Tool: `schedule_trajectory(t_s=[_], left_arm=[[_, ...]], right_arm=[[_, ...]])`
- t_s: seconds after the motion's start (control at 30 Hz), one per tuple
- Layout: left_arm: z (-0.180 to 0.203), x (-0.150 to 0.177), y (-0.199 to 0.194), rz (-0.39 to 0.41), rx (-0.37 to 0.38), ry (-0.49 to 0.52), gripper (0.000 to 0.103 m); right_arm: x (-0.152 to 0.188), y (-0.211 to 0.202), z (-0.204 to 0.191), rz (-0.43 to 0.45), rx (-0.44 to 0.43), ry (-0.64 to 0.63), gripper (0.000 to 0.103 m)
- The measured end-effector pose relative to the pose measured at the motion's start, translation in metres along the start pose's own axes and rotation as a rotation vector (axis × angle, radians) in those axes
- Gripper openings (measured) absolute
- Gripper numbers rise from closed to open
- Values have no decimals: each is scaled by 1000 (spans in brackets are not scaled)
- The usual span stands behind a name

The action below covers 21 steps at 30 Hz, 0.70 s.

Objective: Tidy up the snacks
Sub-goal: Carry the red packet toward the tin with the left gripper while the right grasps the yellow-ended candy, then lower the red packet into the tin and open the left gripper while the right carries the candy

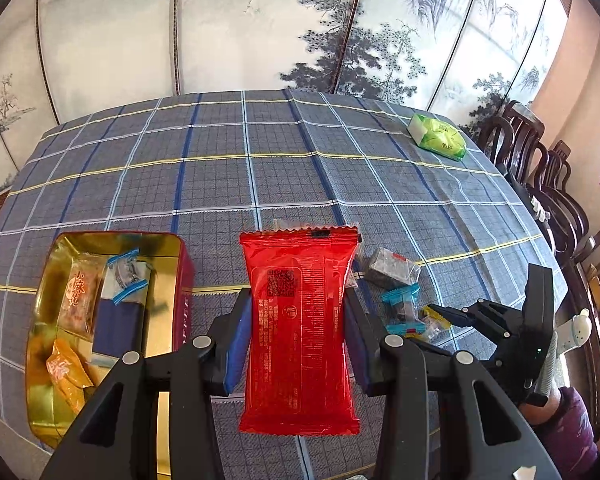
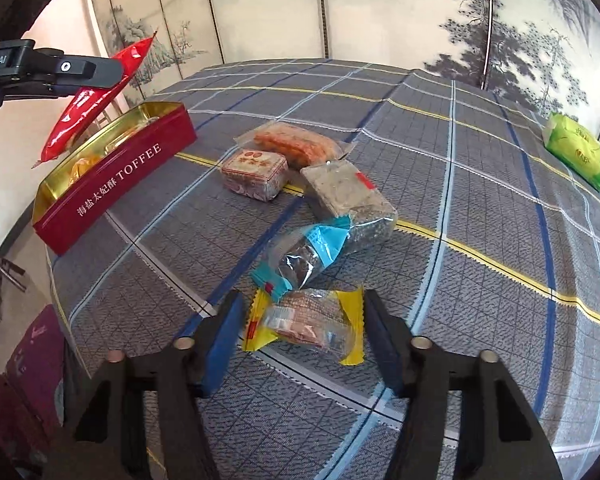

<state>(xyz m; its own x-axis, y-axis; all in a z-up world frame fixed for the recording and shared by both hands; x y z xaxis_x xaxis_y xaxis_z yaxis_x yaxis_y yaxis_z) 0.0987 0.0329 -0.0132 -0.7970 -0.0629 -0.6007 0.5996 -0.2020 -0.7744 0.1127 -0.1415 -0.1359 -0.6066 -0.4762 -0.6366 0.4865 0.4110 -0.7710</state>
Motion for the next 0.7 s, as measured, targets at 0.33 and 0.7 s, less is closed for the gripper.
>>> schedule_trajectory(t_s=[0.33,0.7], left_arm=[[-13,10,-23,33,0,-23,39],[-73,25,-56,63,-98,-90,39]], right_arm=[[26,-40,11,47,22,97,37],[14,-49,66,110,144,250,37]])
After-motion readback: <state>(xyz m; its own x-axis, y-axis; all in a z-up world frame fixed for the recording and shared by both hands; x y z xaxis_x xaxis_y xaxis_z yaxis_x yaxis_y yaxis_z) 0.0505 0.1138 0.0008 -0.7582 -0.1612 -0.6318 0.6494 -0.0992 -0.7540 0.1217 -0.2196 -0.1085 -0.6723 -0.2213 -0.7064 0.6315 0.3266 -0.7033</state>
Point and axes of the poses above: each gripper's, at about its wrist camera, not at the fingertips, and y roughly the way its jaws point, z to its right, x to its underside, the point moved 7 cm from there along y, roughly the way its jaws point, and after that the axes turned 2 degrees about -y, right-handed, at the moved point
